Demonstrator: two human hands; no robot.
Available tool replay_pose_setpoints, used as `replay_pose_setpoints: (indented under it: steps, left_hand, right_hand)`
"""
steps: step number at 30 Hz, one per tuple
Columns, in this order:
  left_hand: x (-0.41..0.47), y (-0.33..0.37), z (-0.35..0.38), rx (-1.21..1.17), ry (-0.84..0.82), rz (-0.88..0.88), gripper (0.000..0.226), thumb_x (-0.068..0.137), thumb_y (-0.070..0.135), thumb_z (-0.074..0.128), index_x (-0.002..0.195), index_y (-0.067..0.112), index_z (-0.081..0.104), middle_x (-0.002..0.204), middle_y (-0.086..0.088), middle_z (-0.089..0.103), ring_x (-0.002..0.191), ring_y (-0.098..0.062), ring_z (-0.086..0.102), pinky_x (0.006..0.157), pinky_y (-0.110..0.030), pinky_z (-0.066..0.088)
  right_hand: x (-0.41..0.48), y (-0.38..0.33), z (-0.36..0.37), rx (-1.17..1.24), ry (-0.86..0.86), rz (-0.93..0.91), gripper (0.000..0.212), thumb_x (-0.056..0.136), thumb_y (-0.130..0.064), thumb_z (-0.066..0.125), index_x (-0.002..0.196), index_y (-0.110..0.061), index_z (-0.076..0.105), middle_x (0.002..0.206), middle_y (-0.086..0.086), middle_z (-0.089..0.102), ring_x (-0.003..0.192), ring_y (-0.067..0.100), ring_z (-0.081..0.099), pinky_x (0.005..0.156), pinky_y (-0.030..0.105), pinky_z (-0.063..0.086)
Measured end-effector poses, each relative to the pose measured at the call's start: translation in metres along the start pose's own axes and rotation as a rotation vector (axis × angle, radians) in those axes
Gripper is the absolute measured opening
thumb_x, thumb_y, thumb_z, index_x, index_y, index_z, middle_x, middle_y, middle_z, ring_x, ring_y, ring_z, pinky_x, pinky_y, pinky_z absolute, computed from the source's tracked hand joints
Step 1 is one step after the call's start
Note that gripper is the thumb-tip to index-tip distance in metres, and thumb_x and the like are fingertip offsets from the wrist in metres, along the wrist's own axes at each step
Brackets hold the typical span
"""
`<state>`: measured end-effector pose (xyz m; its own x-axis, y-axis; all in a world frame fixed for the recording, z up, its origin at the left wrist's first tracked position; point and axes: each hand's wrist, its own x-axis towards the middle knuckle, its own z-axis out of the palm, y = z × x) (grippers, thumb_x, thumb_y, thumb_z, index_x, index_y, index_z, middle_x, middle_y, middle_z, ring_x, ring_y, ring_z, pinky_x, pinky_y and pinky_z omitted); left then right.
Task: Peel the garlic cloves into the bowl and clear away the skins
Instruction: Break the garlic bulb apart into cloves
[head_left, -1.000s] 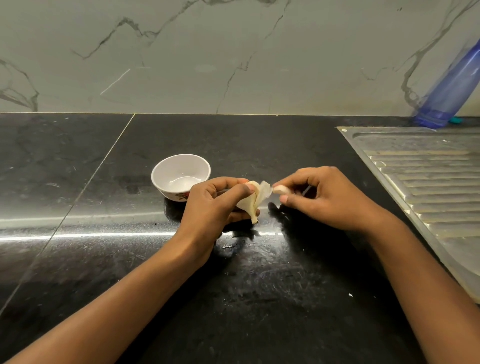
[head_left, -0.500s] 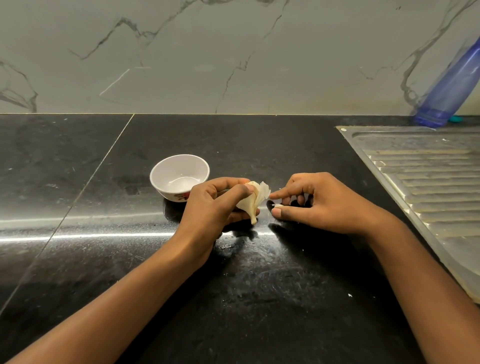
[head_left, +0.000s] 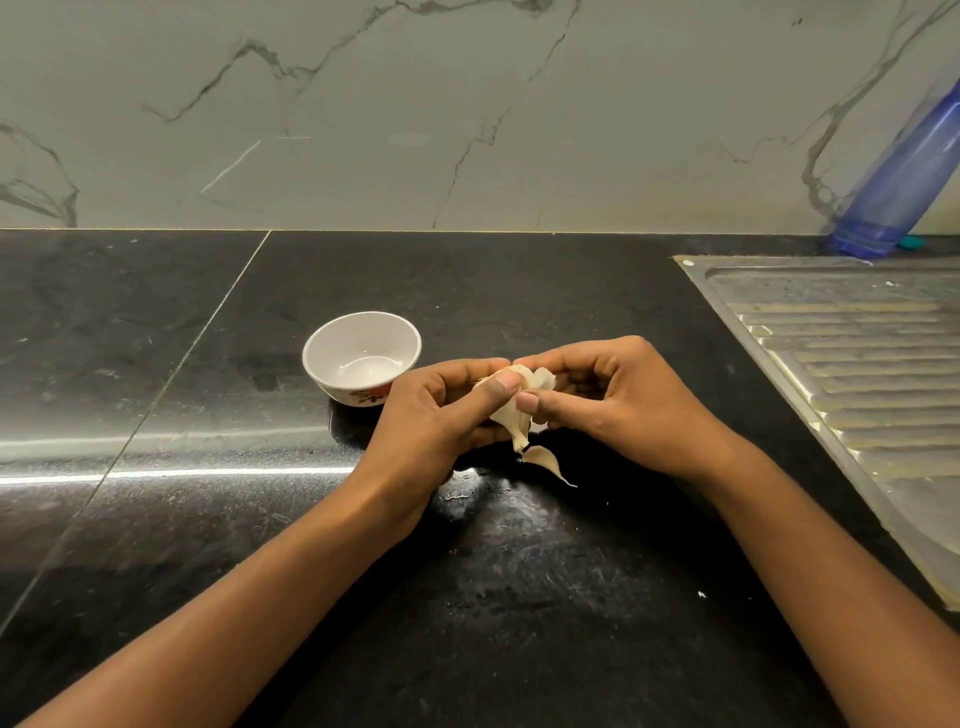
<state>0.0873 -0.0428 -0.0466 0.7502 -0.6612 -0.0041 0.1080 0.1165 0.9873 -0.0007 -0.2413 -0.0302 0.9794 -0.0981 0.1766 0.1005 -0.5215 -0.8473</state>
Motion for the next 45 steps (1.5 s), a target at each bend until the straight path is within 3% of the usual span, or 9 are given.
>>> replay_pose_setpoints:
  steps: [7,11,14,19,24,28,33,42,45]
  left_hand:
    - [0.000,-0.001,-0.002,0.021,-0.053,0.021,0.026,0.102,0.016,0.065,0.122,0.002,0.074,0.113,-0.014,0.079,0.109,-0.028,0.076,0.094,-0.041,0.062]
    - [-0.003,0.001,-0.002,-0.008,-0.111,0.014,0.026,0.103,0.014,0.062,0.124,0.002,0.073,0.115,-0.016,0.078,0.110,-0.031,0.075,0.091,-0.038,0.063]
    - [-0.002,0.001,-0.002,-0.019,-0.134,0.010,0.028,0.104,0.013,0.062,0.128,0.003,0.072,0.119,-0.015,0.077,0.113,-0.032,0.074,0.096,-0.044,0.062]
    - [0.001,-0.001,0.001,-0.045,-0.078,-0.014,0.028,0.102,0.012,0.064,0.127,0.003,0.071,0.118,-0.016,0.077,0.113,-0.034,0.073,0.095,-0.042,0.062]
    - [0.005,-0.004,-0.001,-0.102,0.013,-0.040,0.021,0.102,0.009,0.061,0.116,0.003,0.075,0.114,-0.022,0.076,0.107,-0.040,0.071,0.097,-0.055,0.059]
    - [0.006,-0.006,-0.001,-0.107,0.066,-0.032,0.021,0.102,0.009,0.060,0.114,0.002,0.076,0.114,-0.019,0.076,0.106,-0.039,0.072,0.091,-0.048,0.061]
    - [0.007,-0.005,-0.001,-0.114,0.084,-0.041,0.022,0.102,0.011,0.061,0.116,0.001,0.075,0.117,-0.019,0.075,0.114,-0.044,0.070,0.096,-0.052,0.059]
    - [0.005,-0.003,0.001,-0.153,0.078,-0.045,0.024,0.104,0.014,0.061,0.123,0.003,0.071,0.119,-0.012,0.077,0.113,-0.034,0.074,0.092,-0.042,0.063]
    - [0.005,-0.004,0.002,-0.132,0.075,-0.038,0.024,0.105,0.017,0.060,0.122,0.003,0.072,0.120,-0.013,0.076,0.111,-0.035,0.074,0.096,-0.046,0.062]
  right_hand:
    - [0.001,0.007,0.005,-0.114,0.006,-0.095,0.022,0.102,-0.025,0.072,0.123,-0.022,0.079,0.098,-0.002,0.082,0.087,0.027,0.078,0.077,0.055,0.064]
    - [0.001,0.007,0.001,-0.092,0.042,-0.104,0.020,0.107,-0.018,0.064,0.117,-0.015,0.080,0.095,-0.001,0.081,0.085,0.019,0.078,0.075,0.040,0.065]
    - [0.002,0.008,-0.004,-0.131,0.071,-0.107,0.019,0.107,-0.020,0.064,0.113,-0.015,0.081,0.092,-0.001,0.080,0.082,0.022,0.076,0.073,0.040,0.063]
    - [0.003,0.005,-0.009,-0.076,0.159,-0.056,0.017,0.104,-0.024,0.067,0.105,-0.015,0.081,0.085,0.000,0.079,0.077,0.018,0.076,0.072,0.026,0.061]
    - [0.002,0.005,-0.019,-0.144,0.152,0.033,0.015,0.101,-0.026,0.074,0.091,-0.018,0.082,0.079,-0.001,0.079,0.071,0.016,0.076,0.070,0.033,0.062]
    - [-0.003,0.004,-0.027,-0.261,0.020,0.099,0.014,0.096,-0.029,0.079,0.083,-0.023,0.082,0.073,-0.001,0.078,0.067,0.018,0.074,0.073,0.045,0.063]
    - [-0.005,0.001,-0.030,-0.246,-0.062,0.110,0.008,0.091,-0.026,0.084,0.085,-0.021,0.084,0.073,-0.001,0.078,0.067,0.014,0.073,0.066,0.032,0.058]
    - [-0.005,0.002,-0.032,-0.278,-0.006,0.087,0.019,0.097,-0.030,0.078,0.079,-0.025,0.082,0.067,-0.004,0.076,0.061,0.017,0.070,0.065,0.036,0.057]
    - [-0.005,0.002,-0.032,-0.222,0.032,0.053,0.019,0.096,-0.030,0.079,0.080,-0.022,0.082,0.068,-0.003,0.076,0.062,0.025,0.070,0.064,0.041,0.059]
